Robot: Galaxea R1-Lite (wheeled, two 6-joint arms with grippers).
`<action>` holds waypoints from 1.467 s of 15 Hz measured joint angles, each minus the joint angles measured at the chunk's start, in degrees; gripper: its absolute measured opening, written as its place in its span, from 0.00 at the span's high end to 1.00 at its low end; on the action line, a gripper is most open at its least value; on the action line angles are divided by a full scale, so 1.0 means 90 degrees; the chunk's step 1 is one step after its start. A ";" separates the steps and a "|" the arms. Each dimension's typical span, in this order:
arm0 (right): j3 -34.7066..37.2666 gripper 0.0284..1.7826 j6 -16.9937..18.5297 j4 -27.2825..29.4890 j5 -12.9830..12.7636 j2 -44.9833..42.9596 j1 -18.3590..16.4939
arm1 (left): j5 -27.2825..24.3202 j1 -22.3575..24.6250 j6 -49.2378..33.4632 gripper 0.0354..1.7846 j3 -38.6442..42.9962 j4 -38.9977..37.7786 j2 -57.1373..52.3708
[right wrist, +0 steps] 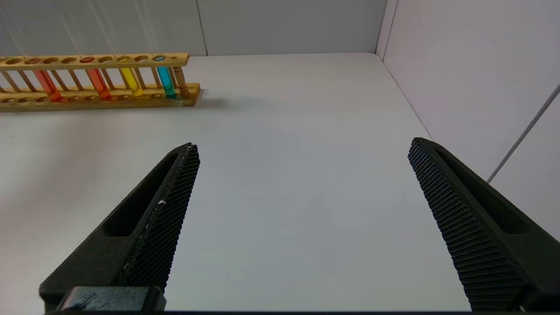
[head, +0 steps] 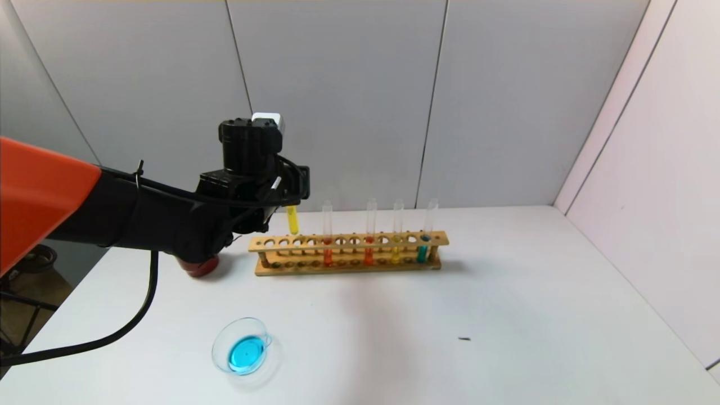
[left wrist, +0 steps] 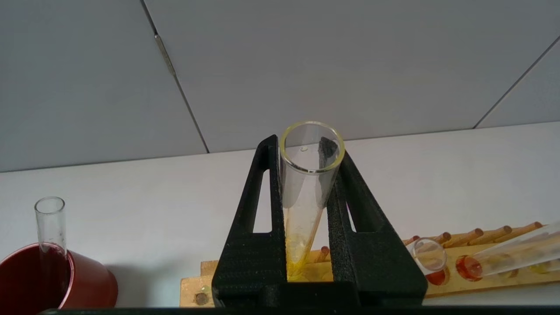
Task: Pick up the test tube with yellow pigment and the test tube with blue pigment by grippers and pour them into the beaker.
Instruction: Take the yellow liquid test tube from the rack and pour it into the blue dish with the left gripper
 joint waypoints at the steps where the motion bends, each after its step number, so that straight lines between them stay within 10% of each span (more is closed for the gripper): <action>1: 0.0000 0.02 0.0003 0.0003 0.0000 0.0000 0.0000 | 0.0019 0.0000 0.0045 0.84 -0.0175 0.0150 -0.0026; 11: 0.0000 0.02 0.0000 0.0000 0.0000 0.0000 0.0000 | 0.0037 0.0360 0.0570 0.84 -0.0298 0.2664 -0.1596; 22: 0.0000 0.02 0.0000 0.0003 0.0000 0.0000 -0.0003 | -0.0508 0.1543 0.2240 0.84 0.2542 0.2836 -0.4475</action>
